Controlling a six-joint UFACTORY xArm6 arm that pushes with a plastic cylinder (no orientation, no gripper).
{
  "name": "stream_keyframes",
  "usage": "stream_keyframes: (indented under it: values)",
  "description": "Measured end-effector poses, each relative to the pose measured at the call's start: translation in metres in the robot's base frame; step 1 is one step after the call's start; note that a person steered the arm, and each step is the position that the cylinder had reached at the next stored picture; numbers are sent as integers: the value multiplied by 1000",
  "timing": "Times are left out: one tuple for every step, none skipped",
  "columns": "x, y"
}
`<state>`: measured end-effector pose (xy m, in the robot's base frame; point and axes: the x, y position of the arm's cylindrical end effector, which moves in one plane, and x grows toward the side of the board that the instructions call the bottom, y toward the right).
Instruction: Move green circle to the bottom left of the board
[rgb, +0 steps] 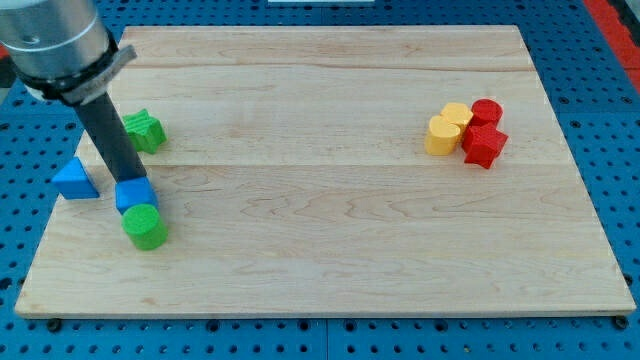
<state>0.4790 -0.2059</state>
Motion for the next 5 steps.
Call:
stream_keyframes:
  values:
    - [18,24]
    - [23,54]
    - [55,79]
    - [71,92]
    - [91,95]
